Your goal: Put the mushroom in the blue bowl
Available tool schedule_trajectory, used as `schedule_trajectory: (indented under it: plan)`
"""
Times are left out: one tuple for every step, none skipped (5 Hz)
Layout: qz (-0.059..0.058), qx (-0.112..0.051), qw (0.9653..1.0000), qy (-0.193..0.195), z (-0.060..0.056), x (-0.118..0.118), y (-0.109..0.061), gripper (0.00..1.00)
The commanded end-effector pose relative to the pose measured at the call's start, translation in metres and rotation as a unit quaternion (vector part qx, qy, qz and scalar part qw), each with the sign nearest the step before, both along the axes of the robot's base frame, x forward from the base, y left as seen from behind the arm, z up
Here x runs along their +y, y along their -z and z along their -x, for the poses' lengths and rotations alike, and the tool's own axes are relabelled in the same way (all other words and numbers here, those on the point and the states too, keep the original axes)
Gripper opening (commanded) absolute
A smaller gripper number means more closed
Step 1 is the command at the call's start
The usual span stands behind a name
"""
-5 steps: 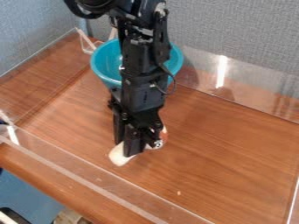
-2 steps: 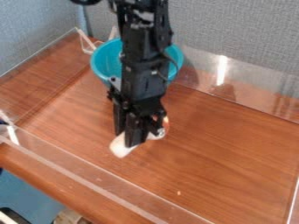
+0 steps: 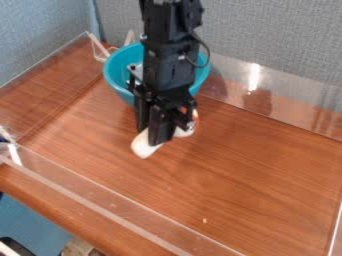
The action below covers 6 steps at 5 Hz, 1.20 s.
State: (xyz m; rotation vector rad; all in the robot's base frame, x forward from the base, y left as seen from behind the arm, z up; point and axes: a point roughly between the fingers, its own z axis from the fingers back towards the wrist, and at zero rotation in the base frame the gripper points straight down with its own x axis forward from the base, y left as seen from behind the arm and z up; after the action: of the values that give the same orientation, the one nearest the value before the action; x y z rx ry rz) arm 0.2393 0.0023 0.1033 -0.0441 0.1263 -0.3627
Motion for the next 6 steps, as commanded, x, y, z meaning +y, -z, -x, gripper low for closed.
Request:
schedule_trajectory:
  plan:
    - [-0.004,-0.031,0.9994,-0.013,-0.017,0.009,-0.015,0.0]
    - [-0.007,-0.035,0.9992,-0.021,-0.029,0.016,-0.017,0.0]
    - [-0.013,-0.043,0.9986,-0.028,-0.042,0.025,-0.025,0.0]
    - [-0.019,-0.052,0.9977,-0.04,-0.056,0.039,-0.037,0.0]
    - [-0.022,-0.055,0.9969,-0.051,-0.071,0.052,-0.04,0.0]
    - [-0.025,-0.056,0.9965,-0.056,-0.081,0.059,-0.036,0.0]
